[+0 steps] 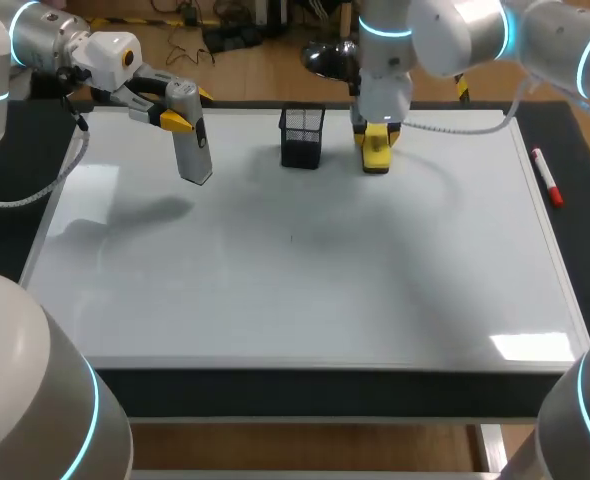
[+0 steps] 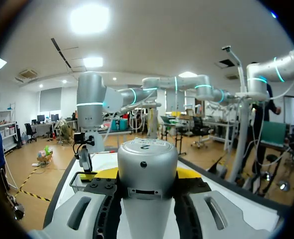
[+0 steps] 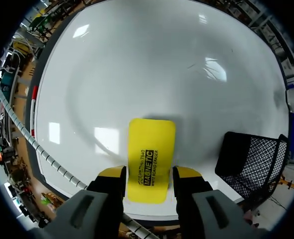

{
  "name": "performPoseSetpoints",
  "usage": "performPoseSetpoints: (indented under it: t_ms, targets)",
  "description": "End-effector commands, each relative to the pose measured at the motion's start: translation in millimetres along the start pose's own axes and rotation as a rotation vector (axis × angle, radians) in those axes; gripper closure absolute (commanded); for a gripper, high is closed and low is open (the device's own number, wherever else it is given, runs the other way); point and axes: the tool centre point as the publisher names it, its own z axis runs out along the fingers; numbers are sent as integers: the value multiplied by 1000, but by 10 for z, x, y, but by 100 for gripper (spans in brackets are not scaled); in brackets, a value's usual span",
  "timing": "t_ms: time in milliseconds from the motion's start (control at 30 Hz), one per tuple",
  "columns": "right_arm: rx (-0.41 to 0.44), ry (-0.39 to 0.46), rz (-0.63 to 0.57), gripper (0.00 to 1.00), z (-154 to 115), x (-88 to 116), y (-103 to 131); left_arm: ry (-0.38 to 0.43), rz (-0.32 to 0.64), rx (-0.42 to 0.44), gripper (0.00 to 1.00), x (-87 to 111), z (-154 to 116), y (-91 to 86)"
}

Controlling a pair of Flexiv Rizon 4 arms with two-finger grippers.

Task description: Pick up the inspection probe, press it on each red-marked spot on the whiteboard one by one, put down the probe, pick up the eraser, and wipe off all the red marks.

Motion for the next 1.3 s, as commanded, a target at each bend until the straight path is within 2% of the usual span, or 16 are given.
performPoseSetpoints:
  t_ms: [33, 467, 700, 900, 967, 1267, 1300]
  targets:
    - [4, -3, 17, 0, -58, 36, 19, 3, -1, 1, 100, -12, -6, -5]
    - [29, -45, 164, 0, -373, 331, 94, 3, -1, 1, 100, -12, -6, -5]
    - [-14, -126, 357, 0, -582, 536, 143, 3, -1, 1, 100, -12, -6, -5]
    - [-54, -249, 580, 0, -775, 745, 181, 3, -1, 1, 100, -12, -6, -5]
    - [-94, -289, 652, 0, -850, 798, 219, 3, -1, 1, 100, -12, -6, -5]
    - [-67, -370, 820, 0, -1189, 956, 277, 3, -1, 1, 100, -12, -6, -5]
    - [-81, -341, 848, 0, -1221, 964, 276, 3, -1, 1, 100, -12, -6, -5]
